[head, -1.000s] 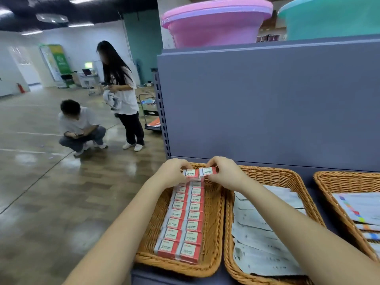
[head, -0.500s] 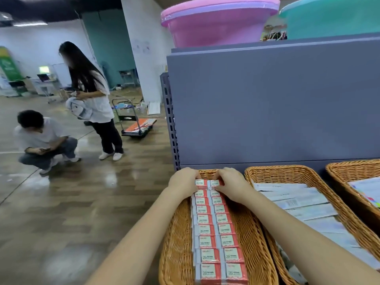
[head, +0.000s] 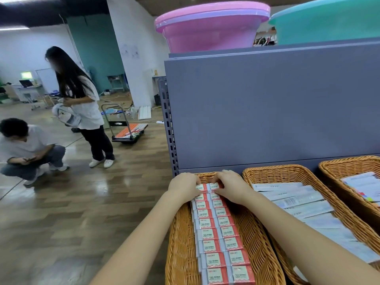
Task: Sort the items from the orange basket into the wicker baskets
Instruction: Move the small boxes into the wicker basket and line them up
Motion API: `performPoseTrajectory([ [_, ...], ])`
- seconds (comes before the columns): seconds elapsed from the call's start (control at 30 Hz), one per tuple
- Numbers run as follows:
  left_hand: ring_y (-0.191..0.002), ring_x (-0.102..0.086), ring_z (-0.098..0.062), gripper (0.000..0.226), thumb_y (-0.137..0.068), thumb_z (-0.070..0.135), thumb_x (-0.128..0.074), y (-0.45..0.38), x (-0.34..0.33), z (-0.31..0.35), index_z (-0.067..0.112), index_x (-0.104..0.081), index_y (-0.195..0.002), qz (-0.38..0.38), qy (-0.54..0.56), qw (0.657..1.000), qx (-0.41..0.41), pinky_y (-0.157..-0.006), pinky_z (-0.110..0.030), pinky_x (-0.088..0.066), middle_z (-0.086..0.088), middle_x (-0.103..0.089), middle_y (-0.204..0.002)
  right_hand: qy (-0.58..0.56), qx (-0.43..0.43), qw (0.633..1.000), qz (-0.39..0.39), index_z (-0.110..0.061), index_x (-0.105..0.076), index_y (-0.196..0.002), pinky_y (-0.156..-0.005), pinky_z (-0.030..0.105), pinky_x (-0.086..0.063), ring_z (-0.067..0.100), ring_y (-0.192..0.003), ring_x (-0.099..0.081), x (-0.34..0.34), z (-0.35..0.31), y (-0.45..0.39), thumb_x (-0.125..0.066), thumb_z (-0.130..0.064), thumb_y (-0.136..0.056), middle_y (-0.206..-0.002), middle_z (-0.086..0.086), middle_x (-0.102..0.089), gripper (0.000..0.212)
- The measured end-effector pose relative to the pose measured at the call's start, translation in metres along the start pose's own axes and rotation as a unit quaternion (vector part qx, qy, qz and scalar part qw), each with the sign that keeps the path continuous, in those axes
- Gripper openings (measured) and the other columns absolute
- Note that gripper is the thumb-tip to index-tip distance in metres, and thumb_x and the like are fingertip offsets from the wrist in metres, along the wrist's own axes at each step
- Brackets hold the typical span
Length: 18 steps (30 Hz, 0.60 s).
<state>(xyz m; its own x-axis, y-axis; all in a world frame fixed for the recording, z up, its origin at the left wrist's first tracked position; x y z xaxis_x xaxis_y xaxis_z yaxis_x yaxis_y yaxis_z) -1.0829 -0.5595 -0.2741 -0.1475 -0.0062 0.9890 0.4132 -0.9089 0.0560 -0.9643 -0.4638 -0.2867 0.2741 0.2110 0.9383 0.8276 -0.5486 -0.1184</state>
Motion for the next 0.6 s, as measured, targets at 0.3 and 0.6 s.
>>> performPoseTrajectory([
  [0.3, -0.095, -0.061, -0.017, 0.039, -0.091, 0.045, -0.052, -0.002, 0.013, 0.016, 0.019, -0.059, -0.119, 0.025, -0.013, 1.000, 0.001, -0.078, -0.030, -0.053, 0.000, -0.063, -0.113, -0.062, -0.036, 0.996, 0.049, -0.016, -0.055, -0.126, -0.096, 0.026, -0.043, 0.016, -0.113, -0.053, 0.017, 0.004, 0.008, -0.055, -0.023, -0.093, -0.126, 0.002, -0.053, 0.034],
  [0.6, -0.118, -0.046, -0.027, 0.038, -0.097, 0.033, -0.040, -0.013, 0.026, 0.130, 0.013, -0.054, -0.126, 0.100, -0.084, 0.981, -0.146, -0.093, -0.039, -0.042, -0.008, -0.055, -0.124, 0.110, -0.089, 0.987, 0.077, -0.011, -0.050, -0.127, -0.098, 0.034, -0.038, 0.026, -0.120, -0.045, 0.066, 0.071, 0.057, -0.047, -0.023, -0.095, -0.126, 0.009, -0.052, 0.035],
])
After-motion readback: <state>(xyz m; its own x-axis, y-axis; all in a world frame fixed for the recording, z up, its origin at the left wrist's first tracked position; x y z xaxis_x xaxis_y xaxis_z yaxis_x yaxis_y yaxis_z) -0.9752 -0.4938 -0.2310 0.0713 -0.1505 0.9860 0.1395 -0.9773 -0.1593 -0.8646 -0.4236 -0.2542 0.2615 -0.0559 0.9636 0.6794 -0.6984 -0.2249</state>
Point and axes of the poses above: each hand's wrist, its own y-axis away from the middle knuckle, its own x-axis out of the back of the hand, z = x × y, the point moved 2 cm from there along -y, towards the middle knuckle
